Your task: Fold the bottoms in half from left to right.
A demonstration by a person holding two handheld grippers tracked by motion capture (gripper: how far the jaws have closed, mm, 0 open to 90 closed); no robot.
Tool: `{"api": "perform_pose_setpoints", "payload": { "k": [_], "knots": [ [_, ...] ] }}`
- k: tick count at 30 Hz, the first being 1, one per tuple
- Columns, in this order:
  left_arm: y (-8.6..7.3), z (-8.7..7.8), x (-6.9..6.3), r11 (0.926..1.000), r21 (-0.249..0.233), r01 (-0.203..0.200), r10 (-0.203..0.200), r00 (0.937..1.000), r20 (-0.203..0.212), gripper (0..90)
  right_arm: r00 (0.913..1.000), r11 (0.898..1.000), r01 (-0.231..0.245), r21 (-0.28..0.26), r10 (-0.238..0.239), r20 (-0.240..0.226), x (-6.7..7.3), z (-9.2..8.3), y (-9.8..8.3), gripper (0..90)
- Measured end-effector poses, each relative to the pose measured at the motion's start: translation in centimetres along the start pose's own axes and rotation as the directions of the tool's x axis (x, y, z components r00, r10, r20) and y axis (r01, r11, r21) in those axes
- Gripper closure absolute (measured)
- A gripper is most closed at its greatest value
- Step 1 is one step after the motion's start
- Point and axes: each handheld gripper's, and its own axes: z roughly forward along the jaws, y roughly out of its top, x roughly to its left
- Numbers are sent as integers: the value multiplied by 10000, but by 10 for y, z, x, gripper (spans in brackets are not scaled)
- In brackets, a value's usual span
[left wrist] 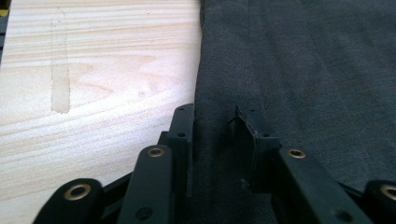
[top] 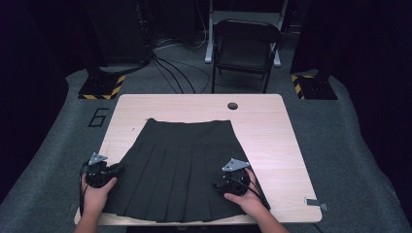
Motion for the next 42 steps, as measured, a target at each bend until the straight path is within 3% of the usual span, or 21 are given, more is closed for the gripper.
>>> {"api": "perform_pose_setpoints", "payload": {
  "k": [3,17,25,30,31,42],
  "knots": [
    [-1,1,-1,9999,-142,16,-16,10000,-65,731,10000,10000,-5,2,5,-2,0,0,0,138],
    [1,1,-4,10000,62,28,-29,9999,108,846,10000,10000,-1,-3,1,-2,0,0,0,138],
    [5,-2,-7,9998,-99,-144,145,9998,133,857,10000,10000,-6,-8,6,4,0,0,0,138],
    [8,-6,-11,9998,-157,-111,116,9995,302,860,10000,10000,-7,-8,7,3,0,0,0,138],
    [10,-7,-13,9993,-346,-155,166,9994,307,861,10000,10000,-5,-9,5,3,0,0,0,138],
    [17,-13,-25,9982,-403,-446,472,9967,668,863,10000,10000,-5,-1,5,-3,0,0,0,138]
  ]
}}
